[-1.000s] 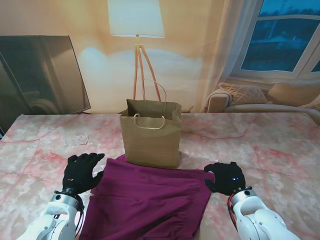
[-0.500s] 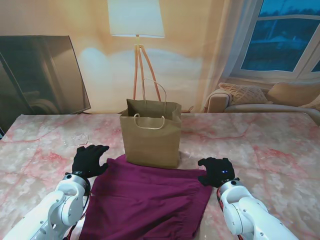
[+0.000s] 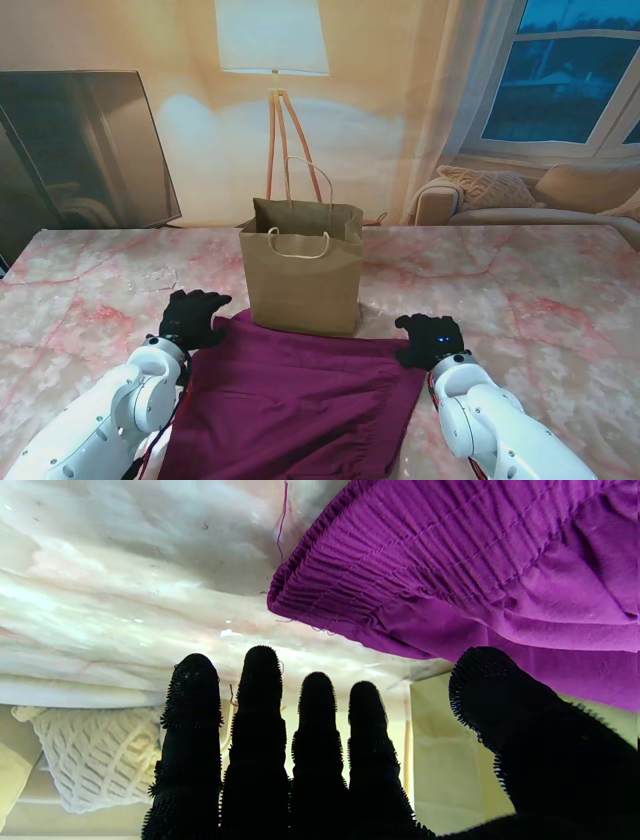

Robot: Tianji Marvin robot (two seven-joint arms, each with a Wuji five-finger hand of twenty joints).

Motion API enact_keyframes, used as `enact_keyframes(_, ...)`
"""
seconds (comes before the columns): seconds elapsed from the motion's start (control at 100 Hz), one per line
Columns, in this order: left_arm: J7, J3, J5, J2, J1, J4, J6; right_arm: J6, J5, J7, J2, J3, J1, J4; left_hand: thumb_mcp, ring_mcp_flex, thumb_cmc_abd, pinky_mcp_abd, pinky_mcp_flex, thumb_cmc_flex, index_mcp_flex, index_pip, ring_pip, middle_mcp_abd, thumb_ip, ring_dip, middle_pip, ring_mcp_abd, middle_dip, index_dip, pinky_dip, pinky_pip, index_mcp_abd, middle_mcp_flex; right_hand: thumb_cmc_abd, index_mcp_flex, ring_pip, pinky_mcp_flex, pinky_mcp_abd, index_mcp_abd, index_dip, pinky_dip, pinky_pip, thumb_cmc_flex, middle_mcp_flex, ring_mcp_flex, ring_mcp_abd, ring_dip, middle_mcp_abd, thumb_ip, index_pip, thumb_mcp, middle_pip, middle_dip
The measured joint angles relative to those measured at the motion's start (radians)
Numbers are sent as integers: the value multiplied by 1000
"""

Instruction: Fold the socks and the shorts into the kraft paper bag

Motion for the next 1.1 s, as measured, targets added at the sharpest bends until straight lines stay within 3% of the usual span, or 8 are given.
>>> enact_keyframes(0.27,-7,66,-43,0,-54,81,0,16,18,45,4,-38,26,21,-10,-33,-17,-4,-5,-4,112,182,12,12,0,21,0,11,33,201,12,-88,-88,-12,-53,-32,235,26,-11,45,-26,30,36,61,11,9,0,199,-11,0,-11,66,276,170)
enact_keyframes(0.39,46,79,-63,-8,-66,124,-7,26,22,34,4,-55,37,36,-35,-32,0,-4,-5,-12,124,394,19,12,-62,41,0,19,44,381,35,-69,-181,13,-119,-25,400,52,-11,46,-33,30,63,118,42,40,-15,315,-69,-22,6,118,480,383)
enact_keyframes(0.42,48,82,-67,-9,-68,127,-7,31,22,31,3,-59,38,38,-87,-28,0,-4,-5,-12,135,452,24,12,-83,44,7,19,51,431,38,-56,-218,45,-147,6,437,68,-11,41,-37,30,81,130,84,68,-23,342,-80,-82,34,129,517,450)
enact_keyframes(0.54,78,93,-79,-17,-76,145,-16,46,26,13,2,-66,40,43,-220,34,29,-6,-4,77,196,645,60,13,-84,65,27,19,64,529,48,-14,-328,136,-260,180,563,128,11,-68,41,42,175,202,241,156,-42,408,-116,-199,180,130,623,674)
enact_keyframes(0.65,101,96,-80,-23,-78,156,-23,49,34,-28,-2,-67,43,53,-236,46,40,-12,-4,99,215,712,83,13,-84,78,38,19,74,562,49,11,-359,164,-312,379,584,113,19,-351,177,56,192,228,264,136,-43,424,-123,-241,494,130,628,771)
enact_keyframes(0.72,79,90,-74,-22,-76,149,-23,48,34,-65,-5,-69,45,65,-222,141,34,-12,12,109,213,751,106,13,-84,94,54,19,84,584,61,58,-362,252,-310,408,452,47,15,-374,231,57,175,228,134,13,-42,392,-115,-241,513,129,493,689)
enact_keyframes(0.87,86,75,-76,-23,-69,143,-52,23,32,-80,-9,-50,37,66,-88,404,-71,24,112,108,190,912,188,18,-84,133,75,10,97,532,85,200,-351,465,-281,401,47,68,46,-376,338,14,63,225,104,45,63,10,-29,-242,513,129,216,246)
enact_keyframes(1.1,133,59,-127,-35,-58,146,-79,-12,113,-245,-31,-31,28,81,19,549,-185,39,182,157,179,1074,321,-44,-84,257,71,0,497,560,97,320,-360,705,-327,384,203,445,65,-348,377,-76,230,252,497,501,36,0,-11,-242,550,185,319,104)
